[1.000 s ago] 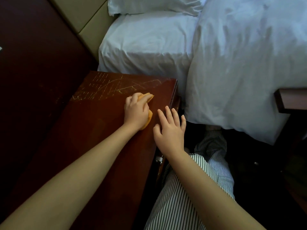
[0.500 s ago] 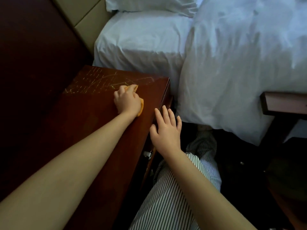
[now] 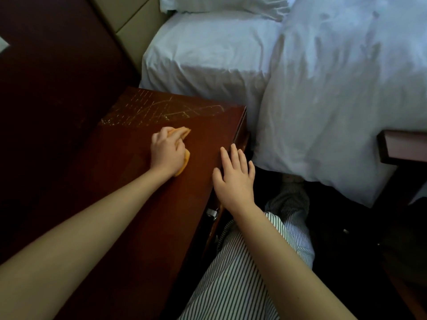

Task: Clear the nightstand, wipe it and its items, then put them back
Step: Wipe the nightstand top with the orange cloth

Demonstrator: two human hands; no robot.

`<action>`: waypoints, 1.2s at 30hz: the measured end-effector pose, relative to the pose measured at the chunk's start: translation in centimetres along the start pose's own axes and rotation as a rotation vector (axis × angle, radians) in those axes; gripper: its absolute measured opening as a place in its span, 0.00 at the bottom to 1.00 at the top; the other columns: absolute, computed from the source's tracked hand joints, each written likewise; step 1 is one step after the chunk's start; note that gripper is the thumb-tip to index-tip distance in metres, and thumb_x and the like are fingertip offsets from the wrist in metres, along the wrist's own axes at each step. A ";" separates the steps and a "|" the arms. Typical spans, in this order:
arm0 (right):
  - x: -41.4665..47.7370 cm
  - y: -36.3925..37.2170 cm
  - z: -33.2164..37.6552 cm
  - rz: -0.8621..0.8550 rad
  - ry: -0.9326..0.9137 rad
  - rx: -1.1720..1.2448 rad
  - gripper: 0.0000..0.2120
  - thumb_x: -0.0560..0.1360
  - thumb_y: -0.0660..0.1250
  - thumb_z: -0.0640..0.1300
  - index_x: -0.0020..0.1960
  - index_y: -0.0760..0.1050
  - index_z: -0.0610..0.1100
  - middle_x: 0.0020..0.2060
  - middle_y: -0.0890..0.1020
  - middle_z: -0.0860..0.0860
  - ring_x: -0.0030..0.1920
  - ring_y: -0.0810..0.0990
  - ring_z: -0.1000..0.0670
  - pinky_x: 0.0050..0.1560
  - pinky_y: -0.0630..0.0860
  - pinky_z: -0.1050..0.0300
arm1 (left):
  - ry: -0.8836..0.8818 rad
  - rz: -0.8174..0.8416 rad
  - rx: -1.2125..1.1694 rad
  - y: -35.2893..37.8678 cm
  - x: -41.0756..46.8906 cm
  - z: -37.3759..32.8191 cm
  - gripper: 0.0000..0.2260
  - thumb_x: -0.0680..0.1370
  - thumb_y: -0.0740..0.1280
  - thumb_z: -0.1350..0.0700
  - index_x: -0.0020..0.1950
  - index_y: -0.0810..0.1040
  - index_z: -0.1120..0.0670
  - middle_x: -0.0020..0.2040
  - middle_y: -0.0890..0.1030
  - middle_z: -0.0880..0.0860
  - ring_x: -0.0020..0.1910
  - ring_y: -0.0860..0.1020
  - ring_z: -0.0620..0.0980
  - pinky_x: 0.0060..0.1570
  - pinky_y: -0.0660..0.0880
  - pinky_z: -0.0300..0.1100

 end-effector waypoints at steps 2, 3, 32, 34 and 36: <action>-0.1 0.0 0.0 -0.014 0.007 -0.002 0.26 0.81 0.50 0.50 0.77 0.47 0.50 0.77 0.45 0.51 0.76 0.40 0.52 0.73 0.35 0.51 | -0.123 -0.043 0.025 0.5 1.1 -0.8 0.17 0.80 0.57 0.57 0.67 0.72 0.47 0.66 0.68 0.54 0.64 0.65 0.55 0.63 0.63 0.47; -0.2 0.0 0.0 -0.024 0.004 -0.008 0.26 0.81 0.50 0.50 0.78 0.47 0.50 0.77 0.45 0.51 0.76 0.40 0.52 0.73 0.35 0.51 | -0.168 -0.058 0.035 0.8 1.6 -1.5 0.17 0.80 0.57 0.57 0.67 0.72 0.47 0.67 0.68 0.54 0.64 0.64 0.55 0.63 0.63 0.47; 0.4 -0.3 0.3 -0.107 0.045 -0.062 0.27 0.81 0.51 0.49 0.78 0.48 0.48 0.77 0.43 0.50 0.75 0.37 0.51 0.72 0.32 0.52 | 0.192 0.059 -0.021 2.7 1.7 -6.1 0.17 0.79 0.57 0.58 0.67 0.72 0.48 0.66 0.70 0.54 0.63 0.65 0.56 0.61 0.65 0.47; 0.5 -0.3 0.3 -0.112 0.039 -0.065 0.27 0.81 0.51 0.49 0.77 0.48 0.48 0.77 0.43 0.50 0.75 0.37 0.51 0.72 0.33 0.51 | 0.249 0.086 -0.033 2.2 0.3 -4.8 0.17 0.79 0.58 0.58 0.67 0.72 0.48 0.66 0.70 0.54 0.63 0.65 0.55 0.61 0.65 0.45; 0.5 -0.3 0.2 -0.121 0.035 -0.063 0.27 0.81 0.51 0.50 0.77 0.48 0.48 0.77 0.44 0.50 0.75 0.38 0.51 0.71 0.33 0.51 | 0.226 0.077 -0.032 1.6 -0.9 -3.5 0.17 0.79 0.58 0.58 0.67 0.72 0.48 0.65 0.70 0.54 0.63 0.65 0.55 0.60 0.64 0.44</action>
Point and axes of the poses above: each hand's wrist, its own x-axis towards the middle knuckle, its own y-axis out of the palm, z = x × y, the point moved 1 cm from there along x, towards the middle knuckle
